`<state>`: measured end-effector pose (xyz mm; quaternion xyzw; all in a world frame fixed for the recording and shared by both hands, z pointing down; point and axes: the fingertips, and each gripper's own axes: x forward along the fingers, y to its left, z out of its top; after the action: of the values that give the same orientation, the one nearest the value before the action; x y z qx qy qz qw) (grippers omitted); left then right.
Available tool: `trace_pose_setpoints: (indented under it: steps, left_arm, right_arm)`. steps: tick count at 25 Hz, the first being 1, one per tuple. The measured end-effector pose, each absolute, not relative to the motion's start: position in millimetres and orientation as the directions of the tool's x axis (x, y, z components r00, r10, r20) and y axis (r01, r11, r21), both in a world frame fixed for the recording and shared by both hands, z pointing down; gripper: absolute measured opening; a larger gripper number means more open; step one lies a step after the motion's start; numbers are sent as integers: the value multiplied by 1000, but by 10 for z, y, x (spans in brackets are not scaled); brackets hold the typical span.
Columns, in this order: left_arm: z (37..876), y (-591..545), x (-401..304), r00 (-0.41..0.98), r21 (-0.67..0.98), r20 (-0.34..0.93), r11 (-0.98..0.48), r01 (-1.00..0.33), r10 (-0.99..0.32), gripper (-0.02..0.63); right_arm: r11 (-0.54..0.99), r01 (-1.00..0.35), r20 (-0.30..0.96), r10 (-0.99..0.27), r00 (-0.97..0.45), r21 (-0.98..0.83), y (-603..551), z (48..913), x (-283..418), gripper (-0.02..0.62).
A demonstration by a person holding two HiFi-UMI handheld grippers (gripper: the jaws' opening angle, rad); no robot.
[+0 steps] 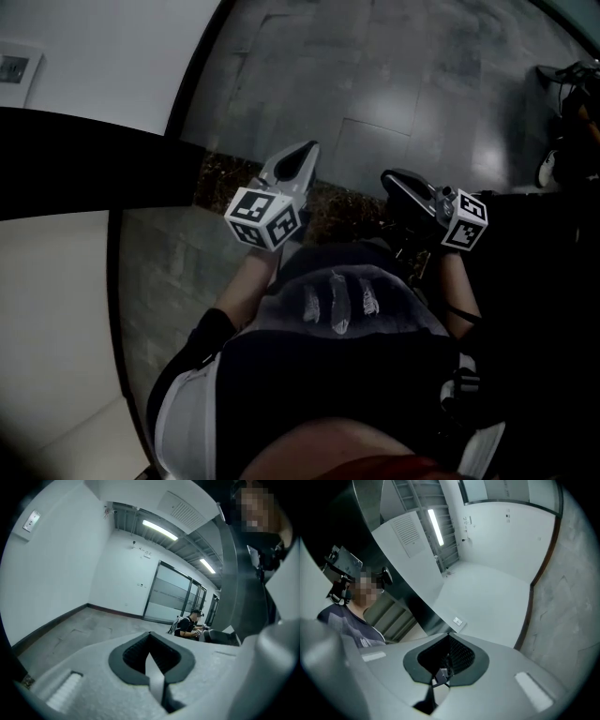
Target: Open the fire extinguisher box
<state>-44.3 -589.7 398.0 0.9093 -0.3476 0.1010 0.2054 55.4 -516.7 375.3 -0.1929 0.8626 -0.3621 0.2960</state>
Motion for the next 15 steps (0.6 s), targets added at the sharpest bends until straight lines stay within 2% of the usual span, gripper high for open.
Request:
trace_pose_setpoints:
  steps: [9,15]
  left_arm:
    - [4036,-5825,-154,787,220,345,-772,-597,-511,-2]
    - [4105,-5947,-48,829,326,315,-767,-552,-463,-2]
  right_arm:
    - [690,-211,-330,-562,-759,-692,-5154,3823,624,0]
    - [682,-231,-327,-584,-743,-694,-5145,3853,699,0]
